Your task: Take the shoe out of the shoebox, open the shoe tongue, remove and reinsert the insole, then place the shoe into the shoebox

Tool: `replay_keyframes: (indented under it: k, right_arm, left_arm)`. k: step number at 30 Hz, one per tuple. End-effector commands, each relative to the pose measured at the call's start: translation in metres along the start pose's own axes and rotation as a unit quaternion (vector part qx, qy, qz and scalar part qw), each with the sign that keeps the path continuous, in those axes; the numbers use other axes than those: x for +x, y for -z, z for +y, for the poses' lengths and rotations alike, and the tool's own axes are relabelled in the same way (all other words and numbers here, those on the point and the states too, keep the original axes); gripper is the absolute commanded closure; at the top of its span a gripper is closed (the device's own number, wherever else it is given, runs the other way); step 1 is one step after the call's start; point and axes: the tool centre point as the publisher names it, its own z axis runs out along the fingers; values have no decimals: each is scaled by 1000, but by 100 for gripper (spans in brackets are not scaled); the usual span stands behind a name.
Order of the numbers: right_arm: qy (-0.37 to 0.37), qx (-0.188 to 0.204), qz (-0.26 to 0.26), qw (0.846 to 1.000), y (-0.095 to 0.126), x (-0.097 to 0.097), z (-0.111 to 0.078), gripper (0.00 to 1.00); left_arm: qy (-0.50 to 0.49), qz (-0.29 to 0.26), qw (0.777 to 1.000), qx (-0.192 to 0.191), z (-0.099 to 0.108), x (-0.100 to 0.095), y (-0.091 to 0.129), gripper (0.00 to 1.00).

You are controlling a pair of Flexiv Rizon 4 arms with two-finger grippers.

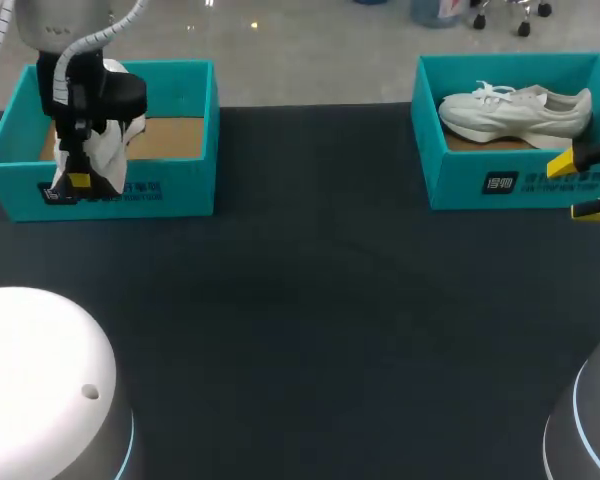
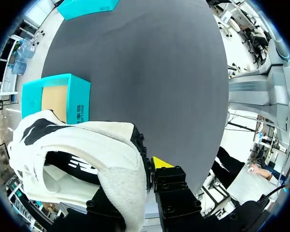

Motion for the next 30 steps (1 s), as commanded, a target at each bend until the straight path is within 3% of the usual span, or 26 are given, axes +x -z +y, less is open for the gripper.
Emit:
replay_keyframes:
  k: [1, 17, 30]
  right_arm:
    - [-1, 0, -1, 1000, 0, 0, 0, 0]
    - [-1, 0, -1, 1000, 0, 0, 0, 0]
    - [-1, 0, -1, 1000, 0, 0, 0, 0]
  left_arm:
    - [14, 6, 1000, 9, 32, -10, -4, 100]
    - [7, -3, 1000, 14, 84, -52, -14, 100]
    - [7, -3, 1000, 14, 84, -52, -14, 100]
